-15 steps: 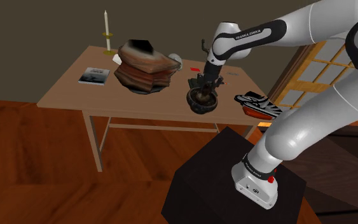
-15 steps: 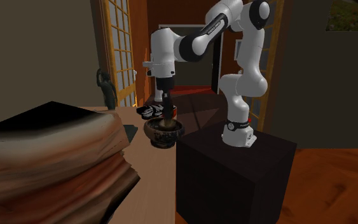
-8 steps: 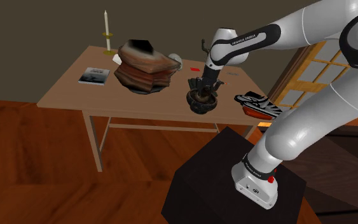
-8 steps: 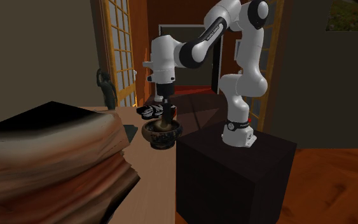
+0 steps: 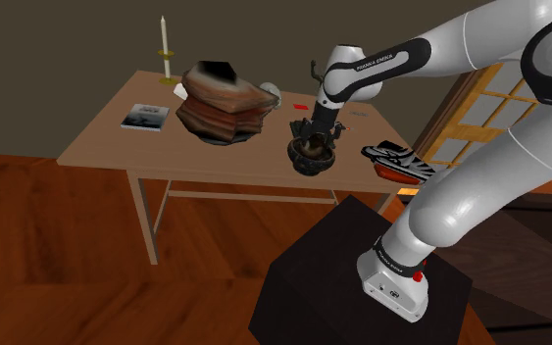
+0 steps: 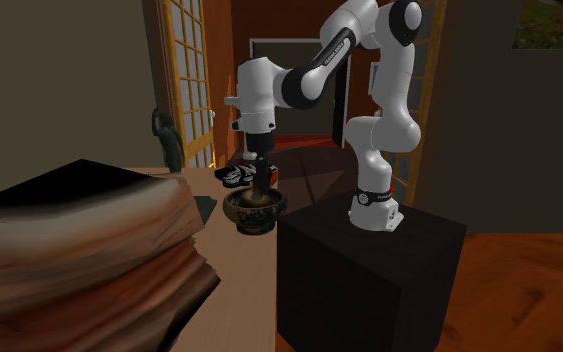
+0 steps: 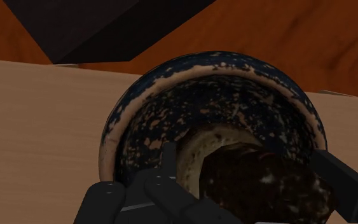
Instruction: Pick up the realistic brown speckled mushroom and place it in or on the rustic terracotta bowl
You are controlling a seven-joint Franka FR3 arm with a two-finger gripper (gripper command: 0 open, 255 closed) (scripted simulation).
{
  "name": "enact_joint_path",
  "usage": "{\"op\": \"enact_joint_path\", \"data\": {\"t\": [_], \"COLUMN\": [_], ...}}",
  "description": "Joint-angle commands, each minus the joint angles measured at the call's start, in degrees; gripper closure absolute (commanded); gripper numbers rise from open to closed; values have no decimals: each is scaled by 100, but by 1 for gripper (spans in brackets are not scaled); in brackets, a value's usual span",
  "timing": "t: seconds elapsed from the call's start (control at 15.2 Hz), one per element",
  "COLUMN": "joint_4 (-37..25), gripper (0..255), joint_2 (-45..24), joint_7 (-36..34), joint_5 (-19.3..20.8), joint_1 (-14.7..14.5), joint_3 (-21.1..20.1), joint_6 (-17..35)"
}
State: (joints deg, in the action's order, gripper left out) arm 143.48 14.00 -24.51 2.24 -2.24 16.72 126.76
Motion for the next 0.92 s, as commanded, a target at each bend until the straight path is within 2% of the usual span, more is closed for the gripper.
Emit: {"op": "enact_joint_path", "data": {"t": [0.0,0.07,0.33,0.86], "joint_4": [2,5,-457,-457], "gripper": [0,0,0,0], "joint_2": [-2,14,364,364], "joint_7": [1,-12,-77,-77], "joint_5": [0,3,73,72], "joint_1": [1,-2,21,22], "joint_3": [1,-7,-60,-61], "joint_6": [1,-13,-816,-816]}}
